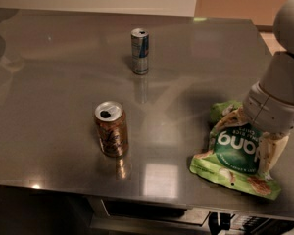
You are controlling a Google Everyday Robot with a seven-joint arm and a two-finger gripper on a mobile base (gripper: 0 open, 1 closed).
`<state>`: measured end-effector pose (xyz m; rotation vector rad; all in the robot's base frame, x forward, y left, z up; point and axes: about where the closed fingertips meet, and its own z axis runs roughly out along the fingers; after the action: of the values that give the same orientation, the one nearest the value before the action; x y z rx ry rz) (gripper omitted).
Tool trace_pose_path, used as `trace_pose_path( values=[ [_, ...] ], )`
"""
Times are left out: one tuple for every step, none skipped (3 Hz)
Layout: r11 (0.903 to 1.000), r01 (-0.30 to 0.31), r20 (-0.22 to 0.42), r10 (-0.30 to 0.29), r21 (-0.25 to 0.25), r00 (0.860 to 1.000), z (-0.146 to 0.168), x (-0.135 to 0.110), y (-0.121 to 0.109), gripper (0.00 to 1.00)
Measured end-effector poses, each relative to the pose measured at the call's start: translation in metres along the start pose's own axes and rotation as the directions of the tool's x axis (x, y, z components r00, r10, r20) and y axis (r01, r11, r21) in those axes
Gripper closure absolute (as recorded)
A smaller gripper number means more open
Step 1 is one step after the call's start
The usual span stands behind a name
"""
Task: Pick green rice chip bag
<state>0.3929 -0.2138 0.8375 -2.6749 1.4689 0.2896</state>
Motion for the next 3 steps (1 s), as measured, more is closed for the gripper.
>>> trace_pose_path(
  values=[
    [1.0000, 0.000, 0.000, 0.000, 0.000, 1.000, -0.0005, -0.0001, 0.0000, 1.00],
    [1.0000, 0.000, 0.000, 0.000, 0.000, 1.000, -0.0005, -0.0001, 0.0000, 1.00],
    [1.0000, 0.000, 0.000, 0.000, 0.000, 1.000, -0.0011, -0.0003, 0.0000, 1.00]
  ],
)
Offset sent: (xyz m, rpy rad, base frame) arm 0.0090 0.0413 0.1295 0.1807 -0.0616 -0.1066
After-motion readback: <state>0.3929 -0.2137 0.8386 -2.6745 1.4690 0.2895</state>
